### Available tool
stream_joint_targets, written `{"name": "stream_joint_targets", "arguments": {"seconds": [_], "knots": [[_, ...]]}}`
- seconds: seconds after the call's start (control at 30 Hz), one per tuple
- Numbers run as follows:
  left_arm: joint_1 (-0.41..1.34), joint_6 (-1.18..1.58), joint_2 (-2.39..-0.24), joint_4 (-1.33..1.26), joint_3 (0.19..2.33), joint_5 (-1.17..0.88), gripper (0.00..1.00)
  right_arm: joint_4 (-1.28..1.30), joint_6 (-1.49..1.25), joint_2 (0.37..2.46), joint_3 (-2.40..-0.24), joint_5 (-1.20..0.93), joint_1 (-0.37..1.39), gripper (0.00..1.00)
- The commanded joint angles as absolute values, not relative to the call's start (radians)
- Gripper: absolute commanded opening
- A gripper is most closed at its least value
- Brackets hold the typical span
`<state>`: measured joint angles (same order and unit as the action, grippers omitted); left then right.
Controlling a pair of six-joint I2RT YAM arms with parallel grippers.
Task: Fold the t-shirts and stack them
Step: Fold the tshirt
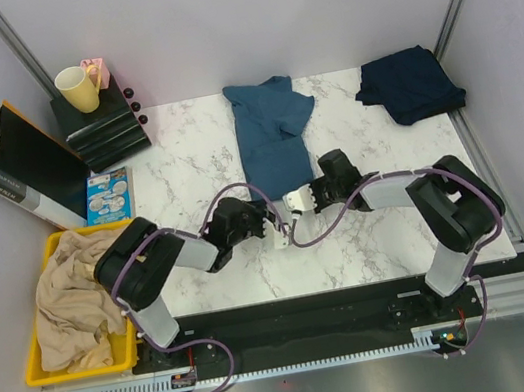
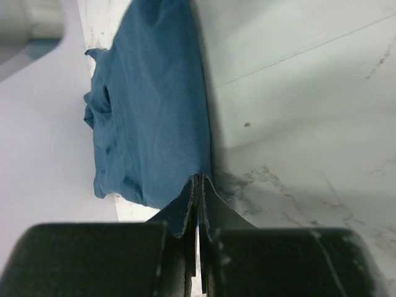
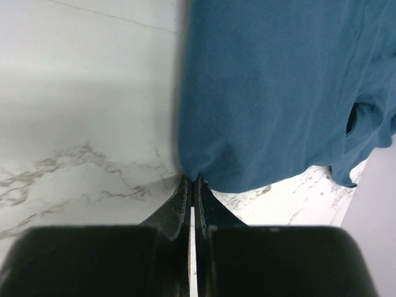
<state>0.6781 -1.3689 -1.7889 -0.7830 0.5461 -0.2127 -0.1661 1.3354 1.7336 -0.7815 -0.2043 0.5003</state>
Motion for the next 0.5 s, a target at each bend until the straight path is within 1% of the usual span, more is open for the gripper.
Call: {"name": "stream_joint_targets", "arguments": {"seconds": [0.0,0.1,0.47], "knots": [[0.672,-1.316,-1.656,-0.736,0.534,-0.219,0.02,-0.048,1.263,1.649,-0.801,-0.225,0.505,0.00],[0.672,-1.305,-1.593,-0.670,0.517,-0.233,0.02,-0.003,1.249,1.589,-0.798,-0.232,0.505,0.00],[0.687,-1.302,-1.257,-0.391,0.491,-0.284,0.02,0.241,1.241,1.353,-0.804,-0.253,0.515,0.00]]}}
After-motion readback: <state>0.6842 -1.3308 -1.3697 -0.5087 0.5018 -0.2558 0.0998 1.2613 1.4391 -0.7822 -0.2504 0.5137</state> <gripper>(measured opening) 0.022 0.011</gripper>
